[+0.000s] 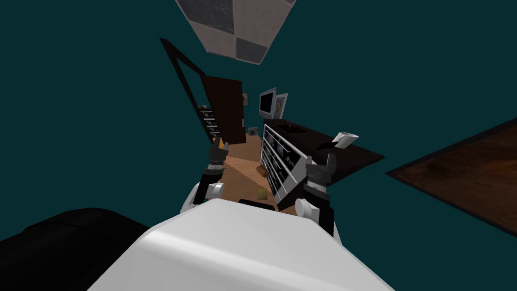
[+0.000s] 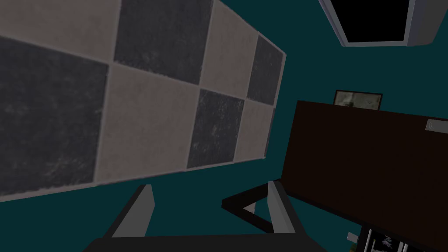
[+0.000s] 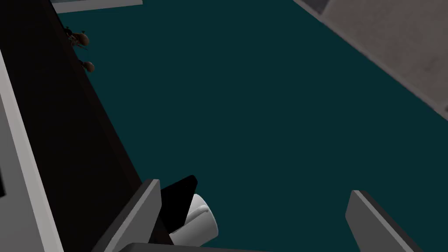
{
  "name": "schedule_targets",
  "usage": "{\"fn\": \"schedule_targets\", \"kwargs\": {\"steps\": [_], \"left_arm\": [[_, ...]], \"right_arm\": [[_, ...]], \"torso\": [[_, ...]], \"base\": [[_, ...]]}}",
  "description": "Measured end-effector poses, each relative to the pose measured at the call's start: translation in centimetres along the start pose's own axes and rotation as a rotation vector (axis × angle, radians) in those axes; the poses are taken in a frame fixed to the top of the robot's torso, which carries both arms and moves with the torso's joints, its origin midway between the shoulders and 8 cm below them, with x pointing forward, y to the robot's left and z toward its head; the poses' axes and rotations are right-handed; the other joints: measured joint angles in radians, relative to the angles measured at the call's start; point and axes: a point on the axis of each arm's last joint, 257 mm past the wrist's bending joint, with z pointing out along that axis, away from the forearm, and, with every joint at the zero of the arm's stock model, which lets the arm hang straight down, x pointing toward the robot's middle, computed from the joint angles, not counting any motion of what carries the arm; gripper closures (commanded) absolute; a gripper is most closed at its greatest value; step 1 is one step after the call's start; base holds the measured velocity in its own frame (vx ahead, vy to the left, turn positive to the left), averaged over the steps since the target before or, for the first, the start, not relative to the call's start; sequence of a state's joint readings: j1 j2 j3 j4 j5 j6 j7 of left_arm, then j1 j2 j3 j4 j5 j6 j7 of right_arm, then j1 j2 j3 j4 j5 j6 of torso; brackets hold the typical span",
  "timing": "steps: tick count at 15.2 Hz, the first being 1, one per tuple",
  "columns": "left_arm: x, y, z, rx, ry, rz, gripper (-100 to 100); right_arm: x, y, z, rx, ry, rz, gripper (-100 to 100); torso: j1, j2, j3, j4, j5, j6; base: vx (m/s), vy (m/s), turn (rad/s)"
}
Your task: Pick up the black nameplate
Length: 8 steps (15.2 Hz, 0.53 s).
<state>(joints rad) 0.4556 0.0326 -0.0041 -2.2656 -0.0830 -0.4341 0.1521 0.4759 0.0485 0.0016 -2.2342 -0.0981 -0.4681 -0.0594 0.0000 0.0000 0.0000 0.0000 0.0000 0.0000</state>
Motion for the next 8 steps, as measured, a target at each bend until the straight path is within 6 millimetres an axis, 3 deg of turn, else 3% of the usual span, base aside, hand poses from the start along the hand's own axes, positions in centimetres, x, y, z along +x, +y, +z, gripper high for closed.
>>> {"fn": "schedule_targets", "kwargs": {"steps": [8], "left_arm": [[0.0, 0.0, 0.0, 0.000, 0.000, 0.000, 0]], "right_arm": [[3.0, -0.1, 0.7, -0.019, 0.178, -0.069, -100]], "torso": [[0.001, 0.002, 0.001, 0.001, 0.000, 0.000]], "base": [[-0.032, 0.015, 0.080]]}}
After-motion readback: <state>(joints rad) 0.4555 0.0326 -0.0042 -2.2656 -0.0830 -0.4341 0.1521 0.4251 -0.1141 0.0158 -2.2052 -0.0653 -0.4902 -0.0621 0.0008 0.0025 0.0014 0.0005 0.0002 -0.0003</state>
